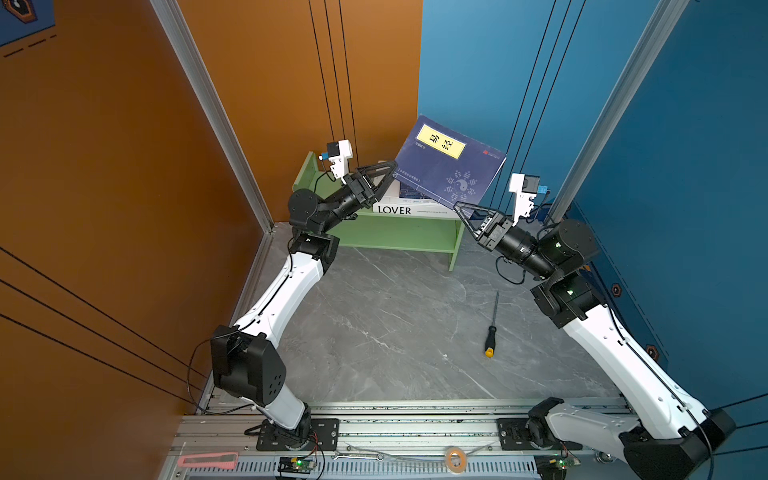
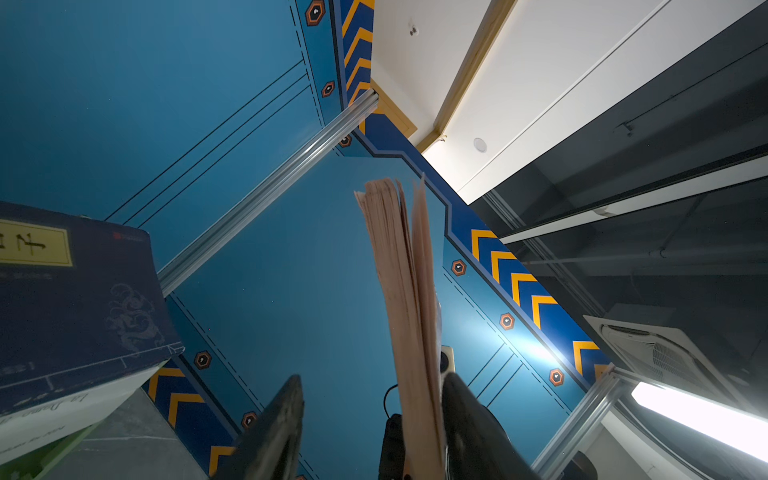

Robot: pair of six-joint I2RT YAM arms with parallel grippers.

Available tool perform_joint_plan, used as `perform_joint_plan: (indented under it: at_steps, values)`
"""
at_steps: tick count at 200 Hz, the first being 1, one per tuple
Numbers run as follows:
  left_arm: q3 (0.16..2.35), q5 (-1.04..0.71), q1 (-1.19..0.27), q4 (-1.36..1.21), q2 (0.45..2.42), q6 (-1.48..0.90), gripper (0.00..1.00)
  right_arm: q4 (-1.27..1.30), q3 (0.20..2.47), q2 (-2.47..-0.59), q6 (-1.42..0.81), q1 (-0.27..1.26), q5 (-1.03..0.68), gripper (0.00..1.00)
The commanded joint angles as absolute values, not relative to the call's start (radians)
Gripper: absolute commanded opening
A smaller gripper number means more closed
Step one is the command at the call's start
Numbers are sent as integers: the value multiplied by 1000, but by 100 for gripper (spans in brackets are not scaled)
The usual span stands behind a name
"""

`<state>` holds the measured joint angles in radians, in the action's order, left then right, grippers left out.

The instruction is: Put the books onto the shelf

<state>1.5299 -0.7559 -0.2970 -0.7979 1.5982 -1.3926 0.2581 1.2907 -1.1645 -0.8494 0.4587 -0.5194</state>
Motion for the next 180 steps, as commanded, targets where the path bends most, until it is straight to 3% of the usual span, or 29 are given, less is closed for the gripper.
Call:
perform_joint_plan:
  at_steps: [1, 99, 150, 169, 180]
  values:
    - [1558, -820, -308, -839, 1577, -1399, 51, 260, 1291, -1160, -814, 450, -506, 7]
    - [1584, -836, -324, -786, 1582, -1385, 38, 264, 1336, -1200, -858, 427, -531, 7]
    - [1598, -784, -344, -584, 1544, -1211, 13, 248, 1367, -1222, -873, 414, -518, 8]
    - [1622, -749, -362, -535, 1546, -1159, 6, 229, 1373, -1223, -884, 398, -473, 16]
    - [1631, -719, -369, -511, 1548, -1137, 3, 217, 1377, -1225, -887, 389, -437, 31]
